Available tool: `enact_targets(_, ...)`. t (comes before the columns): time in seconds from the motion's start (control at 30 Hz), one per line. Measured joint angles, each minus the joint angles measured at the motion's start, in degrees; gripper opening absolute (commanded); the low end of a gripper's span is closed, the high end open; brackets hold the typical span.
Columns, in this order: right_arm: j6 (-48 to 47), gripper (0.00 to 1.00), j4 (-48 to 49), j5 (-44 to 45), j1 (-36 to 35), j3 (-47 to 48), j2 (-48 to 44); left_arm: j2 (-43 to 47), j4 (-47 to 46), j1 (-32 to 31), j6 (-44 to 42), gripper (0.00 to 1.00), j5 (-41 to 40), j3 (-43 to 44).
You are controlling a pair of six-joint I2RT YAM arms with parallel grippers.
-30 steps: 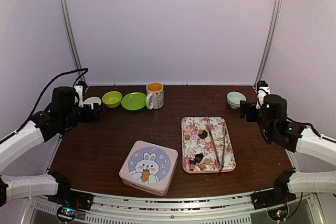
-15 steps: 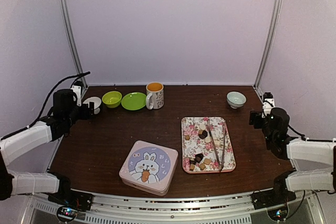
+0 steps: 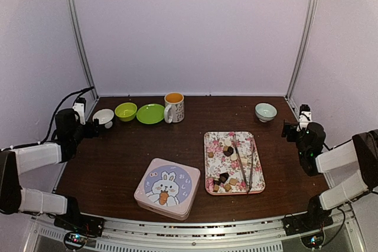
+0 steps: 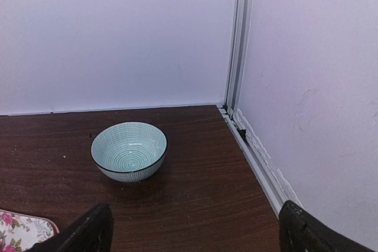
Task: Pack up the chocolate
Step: Reset both arms
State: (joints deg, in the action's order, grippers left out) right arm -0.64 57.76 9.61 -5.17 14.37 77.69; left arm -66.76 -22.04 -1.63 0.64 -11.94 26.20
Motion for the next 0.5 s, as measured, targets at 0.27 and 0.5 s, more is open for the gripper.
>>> enact_targets(0.27,1.14,1.0,2.34,0.02,0.13,-0.04,0.2,-5.77,-12.37,1.57,-2.1,0.96,2.91,-4.09)
enact_targets(0.5,1.25,1.0,3.15,0.02,0.13,-0.04,0.2,-11.8,-28.22,1.57,-3.82,0.98,5.25,-7.28)
